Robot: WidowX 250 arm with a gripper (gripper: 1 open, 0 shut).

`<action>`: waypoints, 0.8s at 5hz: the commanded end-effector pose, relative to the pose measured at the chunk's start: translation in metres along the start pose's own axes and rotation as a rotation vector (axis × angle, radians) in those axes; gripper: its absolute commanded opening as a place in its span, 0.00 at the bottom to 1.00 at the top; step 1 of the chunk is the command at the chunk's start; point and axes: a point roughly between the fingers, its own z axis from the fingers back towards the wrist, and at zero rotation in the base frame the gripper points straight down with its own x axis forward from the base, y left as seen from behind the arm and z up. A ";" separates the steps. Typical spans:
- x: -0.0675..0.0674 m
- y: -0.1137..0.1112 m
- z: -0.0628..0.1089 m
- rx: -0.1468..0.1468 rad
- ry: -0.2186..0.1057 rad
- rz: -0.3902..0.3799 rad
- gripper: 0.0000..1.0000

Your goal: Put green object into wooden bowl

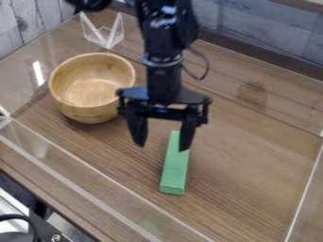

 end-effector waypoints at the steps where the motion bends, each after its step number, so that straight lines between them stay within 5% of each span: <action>1: 0.006 -0.003 0.006 -0.048 -0.108 0.031 1.00; 3: 0.017 -0.023 0.011 -0.058 -0.146 0.063 1.00; 4: 0.014 -0.028 -0.003 -0.054 -0.147 0.046 1.00</action>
